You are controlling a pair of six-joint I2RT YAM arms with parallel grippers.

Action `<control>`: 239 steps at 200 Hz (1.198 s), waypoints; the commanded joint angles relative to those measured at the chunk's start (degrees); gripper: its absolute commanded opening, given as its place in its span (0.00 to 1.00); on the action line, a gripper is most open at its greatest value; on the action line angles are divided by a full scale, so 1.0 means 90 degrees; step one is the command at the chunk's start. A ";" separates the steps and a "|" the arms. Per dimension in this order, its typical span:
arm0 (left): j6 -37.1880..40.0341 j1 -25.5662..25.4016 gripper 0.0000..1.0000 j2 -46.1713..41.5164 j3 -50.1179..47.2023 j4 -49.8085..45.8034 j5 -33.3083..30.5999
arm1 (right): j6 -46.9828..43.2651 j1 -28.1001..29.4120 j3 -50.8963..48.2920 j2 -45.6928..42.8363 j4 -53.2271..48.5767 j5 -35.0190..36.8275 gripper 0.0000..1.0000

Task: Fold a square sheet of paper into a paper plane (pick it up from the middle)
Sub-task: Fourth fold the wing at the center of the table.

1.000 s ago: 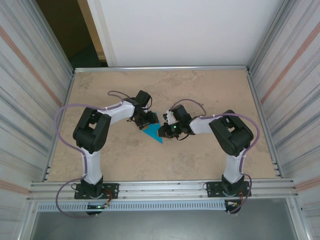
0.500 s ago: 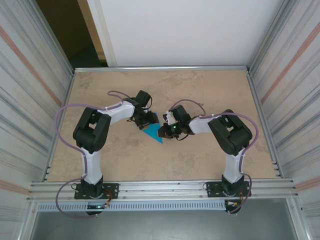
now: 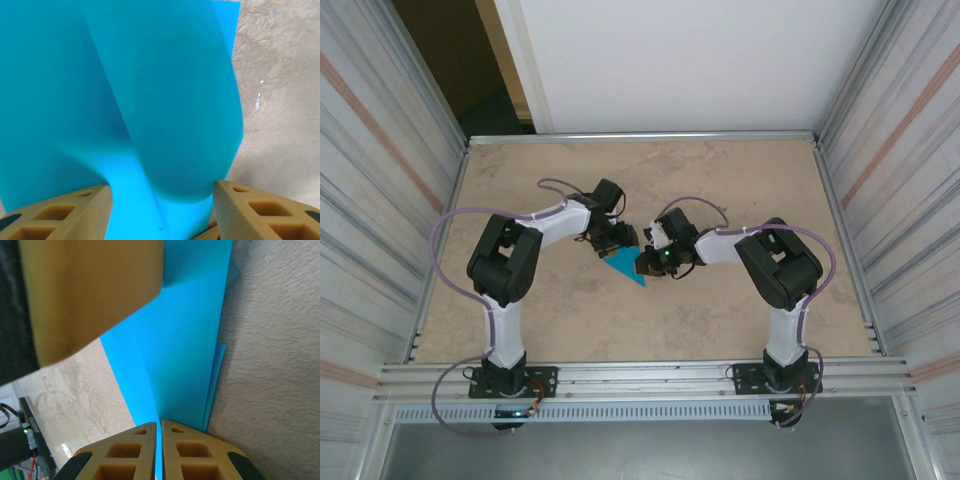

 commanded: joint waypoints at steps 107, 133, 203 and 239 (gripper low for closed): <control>-0.0012 0.0666 0.26 -0.1921 -0.2350 0.3685 0.2245 | -0.0717 0.0081 0.0315 0.0295 -0.1482 0.0587 0.09; -0.0122 0.0578 0.19 -0.1673 -0.2594 0.4019 0.2406 | -0.0708 0.0079 0.0347 0.0326 -0.1497 0.0545 0.08; -0.0119 0.0433 0.13 -0.0949 -0.2399 0.4039 0.2435 | -0.0652 0.0087 0.0344 0.0379 -0.1487 0.0586 0.07; -0.0102 0.0391 0.13 -0.0802 -0.2252 0.3826 0.2205 | -0.0669 0.0092 0.0355 0.0402 -0.1536 0.0606 0.07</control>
